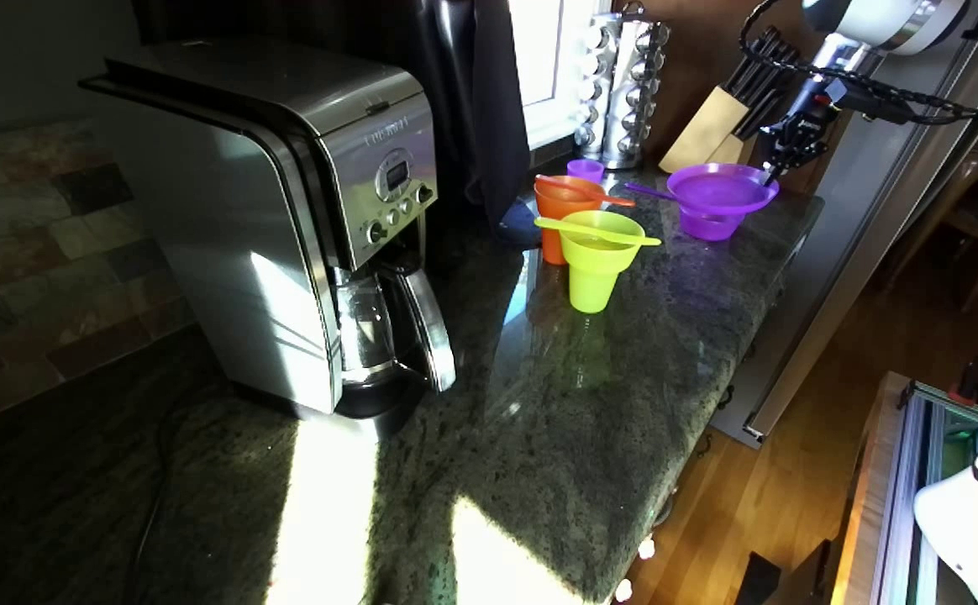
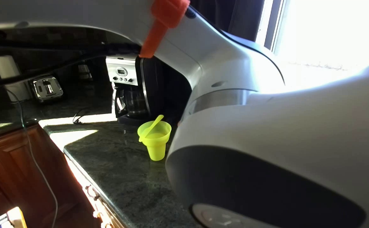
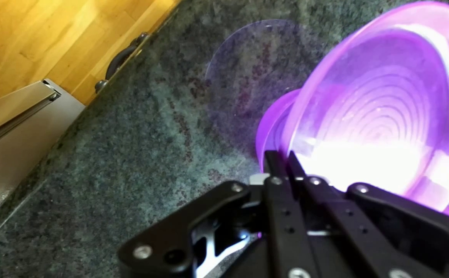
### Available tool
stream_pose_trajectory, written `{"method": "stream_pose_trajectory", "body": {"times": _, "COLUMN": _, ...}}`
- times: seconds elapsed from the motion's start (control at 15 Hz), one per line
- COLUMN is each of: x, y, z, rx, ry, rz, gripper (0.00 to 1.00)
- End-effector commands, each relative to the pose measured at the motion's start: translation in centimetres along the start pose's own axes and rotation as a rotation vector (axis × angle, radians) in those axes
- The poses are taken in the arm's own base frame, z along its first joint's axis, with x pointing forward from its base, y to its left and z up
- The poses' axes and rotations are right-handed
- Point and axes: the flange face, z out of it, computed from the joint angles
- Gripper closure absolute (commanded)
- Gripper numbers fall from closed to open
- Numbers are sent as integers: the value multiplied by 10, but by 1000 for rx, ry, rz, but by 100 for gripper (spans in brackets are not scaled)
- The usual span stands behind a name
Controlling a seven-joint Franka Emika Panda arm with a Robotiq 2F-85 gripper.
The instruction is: Put the purple plate on top of the purple bowl then place the cup and spoon on the plate.
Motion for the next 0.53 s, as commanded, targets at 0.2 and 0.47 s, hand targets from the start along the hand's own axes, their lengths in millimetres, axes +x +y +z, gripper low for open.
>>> {"method": "stream_pose_trajectory", "body": {"times": 0.2, "x": 18, "y": 1, "z": 24, "rx": 10, "ry": -22, "rz": -2, "gripper": 99}}
{"method": "stream_pose_trajectory", "body": {"times": 0.47, "x": 27, "y": -3, "z": 32, "rx": 49, "ry": -22, "rz": -2, "gripper": 99}}
